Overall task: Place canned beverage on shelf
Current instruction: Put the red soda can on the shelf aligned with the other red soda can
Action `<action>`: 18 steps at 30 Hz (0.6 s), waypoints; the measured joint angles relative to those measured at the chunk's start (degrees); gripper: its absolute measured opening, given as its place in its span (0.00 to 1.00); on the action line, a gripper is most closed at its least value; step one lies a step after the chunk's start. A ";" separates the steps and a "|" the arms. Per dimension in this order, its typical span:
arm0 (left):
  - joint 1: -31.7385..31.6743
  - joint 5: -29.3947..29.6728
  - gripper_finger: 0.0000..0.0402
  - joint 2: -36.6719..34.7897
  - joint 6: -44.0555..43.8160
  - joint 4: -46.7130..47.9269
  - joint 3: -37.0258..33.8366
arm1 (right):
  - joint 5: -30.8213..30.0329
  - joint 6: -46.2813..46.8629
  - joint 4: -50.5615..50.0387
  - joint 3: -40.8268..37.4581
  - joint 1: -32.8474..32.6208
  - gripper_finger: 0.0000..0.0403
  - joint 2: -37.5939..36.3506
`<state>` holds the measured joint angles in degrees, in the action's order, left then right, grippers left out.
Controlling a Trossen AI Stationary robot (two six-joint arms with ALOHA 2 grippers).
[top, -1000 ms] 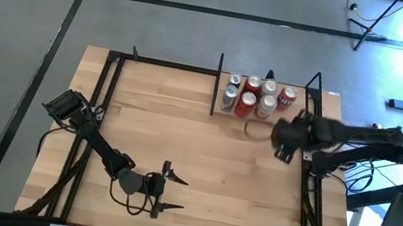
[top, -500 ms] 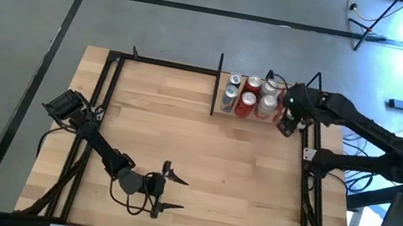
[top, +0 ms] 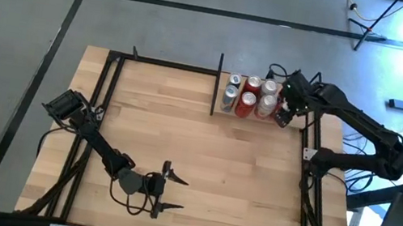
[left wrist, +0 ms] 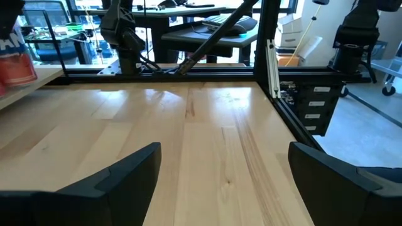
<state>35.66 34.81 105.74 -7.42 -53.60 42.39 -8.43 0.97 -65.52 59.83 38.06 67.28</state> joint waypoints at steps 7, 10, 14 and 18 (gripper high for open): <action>0.00 0.01 0.82 0.00 -0.04 0.00 0.00 | -1.53 -1.34 1.83 0.06 0.00 0.68 2.69; 0.00 0.00 0.82 0.00 -0.04 0.00 0.00 | -1.67 -1.59 2.19 0.15 0.00 0.68 3.24; 0.00 0.00 0.82 0.00 0.00 0.00 0.00 | -1.76 -3.12 2.62 0.15 -0.21 0.71 3.28; 0.00 0.00 0.82 0.00 0.02 0.00 0.00 | -1.60 -4.24 2.62 0.15 -0.20 0.78 3.33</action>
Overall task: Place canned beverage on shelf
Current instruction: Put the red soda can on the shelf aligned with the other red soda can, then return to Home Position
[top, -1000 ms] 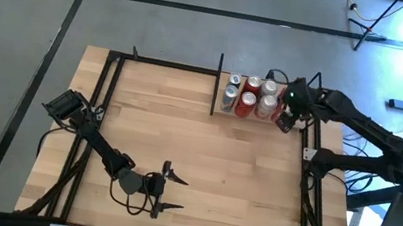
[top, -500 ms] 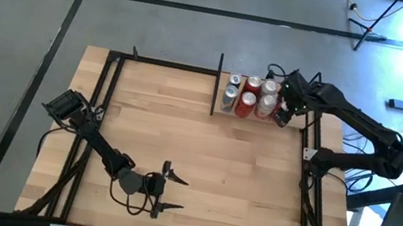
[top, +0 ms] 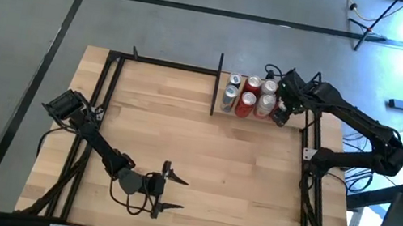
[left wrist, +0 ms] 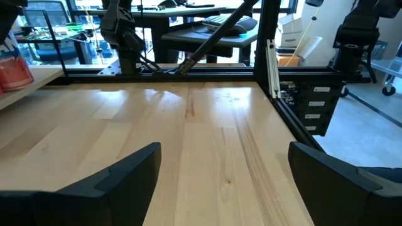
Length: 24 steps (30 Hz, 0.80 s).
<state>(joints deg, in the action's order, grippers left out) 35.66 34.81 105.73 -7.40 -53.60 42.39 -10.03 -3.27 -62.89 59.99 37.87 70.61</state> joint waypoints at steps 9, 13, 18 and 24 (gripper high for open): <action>0.00 0.00 0.82 0.00 0.01 0.00 0.00 | -0.43 -1.71 -6.20 4.24 0.00 0.85 -0.72; 0.00 0.02 0.82 0.00 0.02 0.00 0.00 | 1.48 0.47 -12.54 10.32 -0.46 0.84 -1.39; -0.18 1.00 0.82 0.00 -0.30 0.00 0.00 | 8.18 7.83 -12.14 12.06 -5.93 0.84 -5.64; -1.79 3.11 0.78 -0.02 -2.91 0.02 0.00 | 6.30 11.32 6.84 0.29 -19.92 0.74 -15.31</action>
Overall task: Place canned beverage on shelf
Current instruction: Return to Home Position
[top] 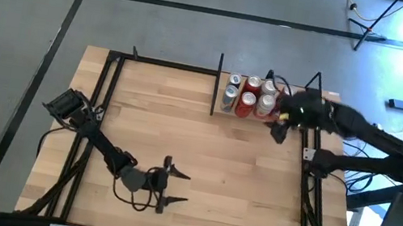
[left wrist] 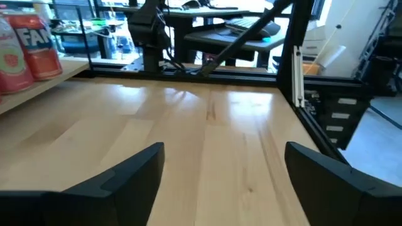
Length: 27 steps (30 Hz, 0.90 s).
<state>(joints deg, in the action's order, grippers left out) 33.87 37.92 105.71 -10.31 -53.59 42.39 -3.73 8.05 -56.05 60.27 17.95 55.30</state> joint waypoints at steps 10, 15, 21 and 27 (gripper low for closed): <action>-7.28 -12.12 0.34 -17.52 1.50 23.23 0.02 | -1.76 2.08 31.65 -23.32 -12.41 0.29 -12.90; -8.95 -11.54 0.09 -25.16 1.82 33.70 -0.88 | -1.66 2.00 42.66 -32.04 -14.68 0.05 -16.79; -10.26 -13.70 0.03 -28.87 6.09 28.60 -8.56 | -1.25 0.22 54.02 -41.01 -15.36 0.05 -21.19; -13.29 -14.58 0.01 -33.59 3.09 20.88 -18.63 | -1.22 -0.41 56.13 -45.69 -15.36 0.02 -26.32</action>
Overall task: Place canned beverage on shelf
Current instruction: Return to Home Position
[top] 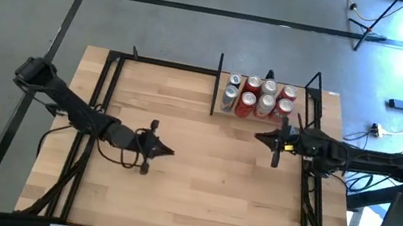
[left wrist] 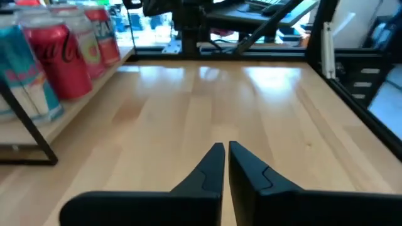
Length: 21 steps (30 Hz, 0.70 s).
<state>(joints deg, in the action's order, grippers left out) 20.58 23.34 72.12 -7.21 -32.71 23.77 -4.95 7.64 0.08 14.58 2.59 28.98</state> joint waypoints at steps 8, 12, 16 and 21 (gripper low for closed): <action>-2.27 -2.86 0.00 -8.29 -4.49 -6.34 -11.23 | 1.60 -0.72 -1.73 -3.48 0.00 0.01 -9.63; -2.32 -3.11 0.00 -10.61 -4.72 -11.70 -15.91 | 1.99 -0.78 -1.90 -5.41 0.02 0.00 -14.56; -2.30 -3.11 0.00 -11.59 -4.73 -16.58 -19.65 | 2.00 -0.56 -2.16 -7.66 0.02 0.01 -19.07; -2.30 -2.73 0.00 -11.98 -4.67 -21.32 -23.36 | 1.99 0.72 -2.46 -11.08 0.02 0.01 -24.35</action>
<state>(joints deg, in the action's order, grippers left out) 18.28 20.61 60.14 -11.88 -54.02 0.41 -2.96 8.36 -2.37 3.51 2.61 4.63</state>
